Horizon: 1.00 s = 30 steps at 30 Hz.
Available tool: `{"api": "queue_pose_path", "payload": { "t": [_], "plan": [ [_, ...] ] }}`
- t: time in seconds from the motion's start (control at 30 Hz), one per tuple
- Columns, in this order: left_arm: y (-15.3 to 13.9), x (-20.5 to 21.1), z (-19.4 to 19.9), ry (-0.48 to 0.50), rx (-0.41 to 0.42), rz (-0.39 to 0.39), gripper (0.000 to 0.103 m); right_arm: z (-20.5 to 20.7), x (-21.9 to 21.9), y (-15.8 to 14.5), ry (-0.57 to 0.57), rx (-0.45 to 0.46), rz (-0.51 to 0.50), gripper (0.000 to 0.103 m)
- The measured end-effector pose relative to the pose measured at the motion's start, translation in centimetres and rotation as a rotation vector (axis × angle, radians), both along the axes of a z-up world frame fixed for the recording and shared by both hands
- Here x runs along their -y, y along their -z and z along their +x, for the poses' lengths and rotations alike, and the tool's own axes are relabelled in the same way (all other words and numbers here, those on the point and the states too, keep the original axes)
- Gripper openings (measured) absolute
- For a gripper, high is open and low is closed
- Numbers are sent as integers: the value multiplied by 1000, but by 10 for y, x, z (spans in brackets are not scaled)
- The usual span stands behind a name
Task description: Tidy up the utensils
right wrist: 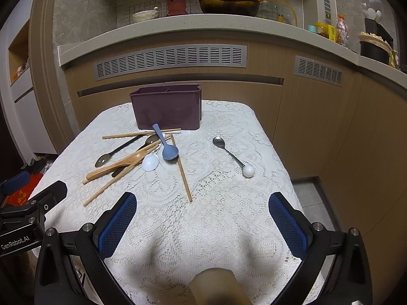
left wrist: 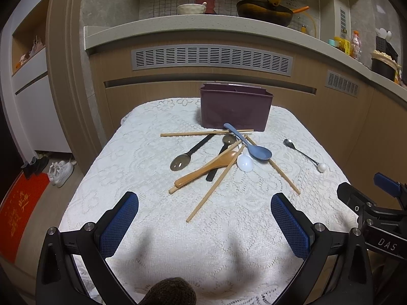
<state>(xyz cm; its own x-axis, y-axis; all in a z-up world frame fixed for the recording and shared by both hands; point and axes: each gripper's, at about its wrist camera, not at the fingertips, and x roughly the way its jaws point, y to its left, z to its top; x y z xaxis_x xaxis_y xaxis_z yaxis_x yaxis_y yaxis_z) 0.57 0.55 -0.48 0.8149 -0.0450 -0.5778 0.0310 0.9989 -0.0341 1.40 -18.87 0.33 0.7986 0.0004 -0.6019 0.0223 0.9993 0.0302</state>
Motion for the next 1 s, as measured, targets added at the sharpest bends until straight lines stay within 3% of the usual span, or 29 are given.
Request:
{"api": "queue_pose_path", "payload": {
  "t": [0.7, 1.0],
  "plan": [
    [3, 1, 4, 6, -17, -4, 103, 1, 0, -2, 0, 11, -6, 103],
    [16, -2, 33, 37, -60, 9, 103, 14, -1, 1, -48, 44, -59, 103]
  ]
}}
